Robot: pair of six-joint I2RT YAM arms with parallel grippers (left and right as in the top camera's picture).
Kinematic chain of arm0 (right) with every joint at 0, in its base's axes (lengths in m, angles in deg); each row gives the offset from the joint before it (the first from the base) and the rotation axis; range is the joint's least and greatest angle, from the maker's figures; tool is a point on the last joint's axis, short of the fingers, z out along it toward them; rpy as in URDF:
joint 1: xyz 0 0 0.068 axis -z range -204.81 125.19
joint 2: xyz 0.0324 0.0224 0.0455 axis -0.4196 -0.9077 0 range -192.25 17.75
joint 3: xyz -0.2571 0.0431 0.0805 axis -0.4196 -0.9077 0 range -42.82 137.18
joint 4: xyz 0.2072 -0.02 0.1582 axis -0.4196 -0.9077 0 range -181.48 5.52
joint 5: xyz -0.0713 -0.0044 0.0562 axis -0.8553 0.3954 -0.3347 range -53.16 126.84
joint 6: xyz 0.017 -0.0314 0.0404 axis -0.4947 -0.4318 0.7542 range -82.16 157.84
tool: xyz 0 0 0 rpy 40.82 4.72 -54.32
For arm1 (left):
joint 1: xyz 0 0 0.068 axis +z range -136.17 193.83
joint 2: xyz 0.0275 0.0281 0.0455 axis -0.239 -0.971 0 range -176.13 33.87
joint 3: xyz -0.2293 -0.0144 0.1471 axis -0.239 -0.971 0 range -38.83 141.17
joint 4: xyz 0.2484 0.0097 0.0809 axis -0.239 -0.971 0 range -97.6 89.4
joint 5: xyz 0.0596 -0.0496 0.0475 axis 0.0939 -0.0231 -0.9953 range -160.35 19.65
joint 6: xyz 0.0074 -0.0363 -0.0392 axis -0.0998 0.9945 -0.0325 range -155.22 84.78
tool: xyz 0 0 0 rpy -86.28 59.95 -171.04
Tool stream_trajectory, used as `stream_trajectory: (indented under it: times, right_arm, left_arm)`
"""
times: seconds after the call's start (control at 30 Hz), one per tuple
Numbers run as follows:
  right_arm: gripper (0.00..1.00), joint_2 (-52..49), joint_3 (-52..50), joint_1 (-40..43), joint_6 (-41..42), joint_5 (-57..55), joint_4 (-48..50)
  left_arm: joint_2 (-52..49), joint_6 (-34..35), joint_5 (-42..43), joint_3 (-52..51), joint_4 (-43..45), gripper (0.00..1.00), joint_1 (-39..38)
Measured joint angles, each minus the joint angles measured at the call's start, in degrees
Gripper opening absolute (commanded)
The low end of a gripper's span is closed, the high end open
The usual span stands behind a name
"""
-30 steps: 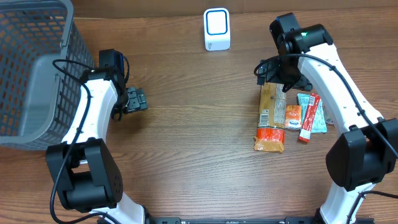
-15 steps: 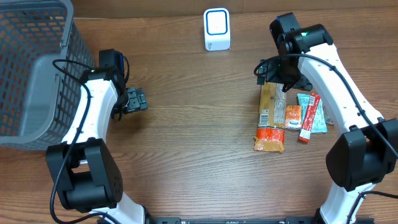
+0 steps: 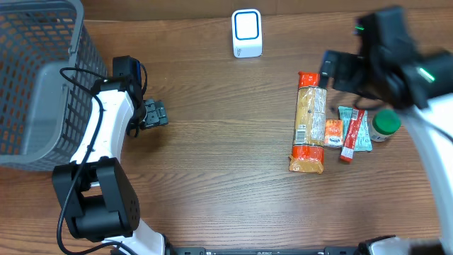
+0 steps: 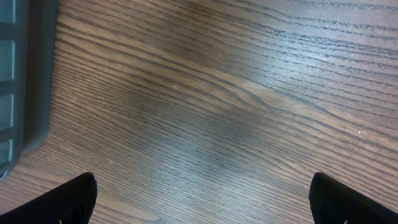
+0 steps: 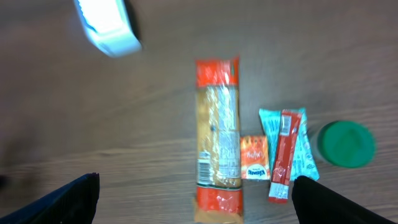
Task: Scan the item barcode
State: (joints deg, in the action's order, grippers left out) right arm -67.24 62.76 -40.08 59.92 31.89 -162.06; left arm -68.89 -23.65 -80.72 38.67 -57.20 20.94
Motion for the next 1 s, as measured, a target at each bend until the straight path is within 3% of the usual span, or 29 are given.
stream_trajectory:
  times: [0.5, 0.8, 1.0]
  right_arm:
    - [1.00, 38.86, -2.86, 1.57, 0.00, -5.42, -1.81]
    - [1.00, 62.20, -28.33, 7.28, 0.02, -5.77, 10.19]
    - [1.00, 74.55, -49.96, 9.25, -0.79, -5.29, 31.28]
  left_arm:
    - [0.00, 0.00, 0.00, 0.00, 0.02, 1.00, 0.00]
    - [0.00, 0.00, 0.00, 0.00, -0.02, 1.00, 0.00]
    - [0.00, 0.00, 0.00, 0.00, 0.00, 1.00, 0.00]
